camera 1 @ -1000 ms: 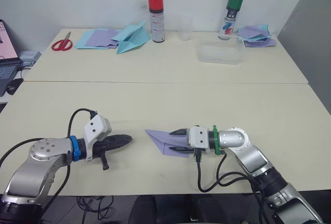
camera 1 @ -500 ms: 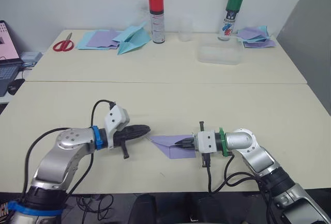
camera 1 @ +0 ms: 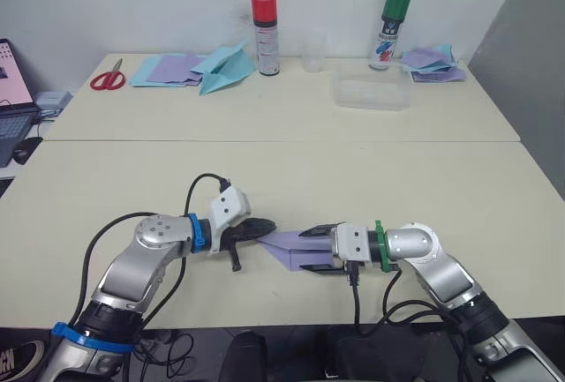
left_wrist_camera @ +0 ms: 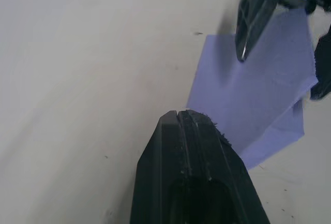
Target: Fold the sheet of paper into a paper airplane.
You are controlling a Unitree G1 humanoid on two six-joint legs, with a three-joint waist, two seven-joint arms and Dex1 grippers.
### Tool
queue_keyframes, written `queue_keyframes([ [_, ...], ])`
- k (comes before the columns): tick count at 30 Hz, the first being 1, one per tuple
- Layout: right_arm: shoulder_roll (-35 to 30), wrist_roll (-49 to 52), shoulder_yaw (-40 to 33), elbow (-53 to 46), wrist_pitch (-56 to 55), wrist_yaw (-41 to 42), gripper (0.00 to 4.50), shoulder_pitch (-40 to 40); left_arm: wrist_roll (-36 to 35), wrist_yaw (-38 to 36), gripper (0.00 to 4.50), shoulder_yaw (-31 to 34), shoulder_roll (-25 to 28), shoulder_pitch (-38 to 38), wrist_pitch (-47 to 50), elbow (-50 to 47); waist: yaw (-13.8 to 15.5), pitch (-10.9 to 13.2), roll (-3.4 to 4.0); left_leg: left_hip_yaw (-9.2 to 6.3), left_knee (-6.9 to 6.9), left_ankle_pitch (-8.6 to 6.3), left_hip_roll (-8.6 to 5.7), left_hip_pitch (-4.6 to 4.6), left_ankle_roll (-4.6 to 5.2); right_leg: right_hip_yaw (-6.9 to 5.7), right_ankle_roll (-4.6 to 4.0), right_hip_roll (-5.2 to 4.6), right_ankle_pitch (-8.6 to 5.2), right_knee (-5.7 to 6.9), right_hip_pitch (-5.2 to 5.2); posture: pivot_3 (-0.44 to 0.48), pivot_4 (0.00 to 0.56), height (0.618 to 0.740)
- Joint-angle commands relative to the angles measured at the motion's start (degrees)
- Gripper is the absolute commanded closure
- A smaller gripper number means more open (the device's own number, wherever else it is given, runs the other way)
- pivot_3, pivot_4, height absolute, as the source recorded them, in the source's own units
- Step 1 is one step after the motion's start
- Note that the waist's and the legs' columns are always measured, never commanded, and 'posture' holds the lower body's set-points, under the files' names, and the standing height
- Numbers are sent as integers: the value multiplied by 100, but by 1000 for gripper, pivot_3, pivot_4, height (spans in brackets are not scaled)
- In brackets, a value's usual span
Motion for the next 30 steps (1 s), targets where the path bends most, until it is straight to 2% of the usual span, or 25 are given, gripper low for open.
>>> queue_keyframes([
  [1,-223,268,-314,-336,-103,101,1779,88,326,32,4500,-106,85,-59,-256,169,0,0,0,-1,0,0,-2,0,0,0,0,0,0,0,0,0,150,740],
  [5,-456,578,-527,-586,-139,253,1779,233,565,189,4500,-126,-6,-173,-518,625,1,-2,-3,-3,0,0,-7,3,0,-3,0,0,0,-1,7,0,150,740],
  [9,-695,683,-612,-803,-225,396,1779,394,560,-13,4500,-228,-56,-183,-737,886,0,-2,-3,-5,-3,0,-12,42,1,-2,2,-2,-1,-8,48,0,150,740],
  [14,-761,293,-578,-281,-985,316,1779,467,627,-178,4500,-243,-70,-210,-1165,1122,-7,-3,-4,-3,-3,0,-13,70,1,0,4,-5,-4,-9,76,0,150,740],
  [17,-720,315,-610,-199,-1034,245,1779,507,594,-97,4500,-102,-160,-329,-1337,1283,-2,-3,-3,-3,-3,0,-15,69,2,0,4,-5,-4,-9,76,0,150,740],
  [20,-719,384,-616,-298,-938,212,1779,572,276,-152,4500,172,-172,-483,-1178,1165,-1,-3,-4,-5,-2,0,-15,66,1,-1,4,-5,-3,-9,76,0,150,740],
  [26,-748,496,-536,-501,-708,324,1779,656,-391,-801,4500,322,312,-294,-368,211,-9,-3,-3,-4,-4,0,-14,65,1,0,5,-5,-3,-10,74,0,150,740],
  [30,-831,513,-519,-517,-719,455,1779,724,-105,-682,4500,121,380,-183,-281,110,-5,-3,-3,-4,-4,0,-15,65,1,0,8,-6,-7,-10,74,0,150,740],
])
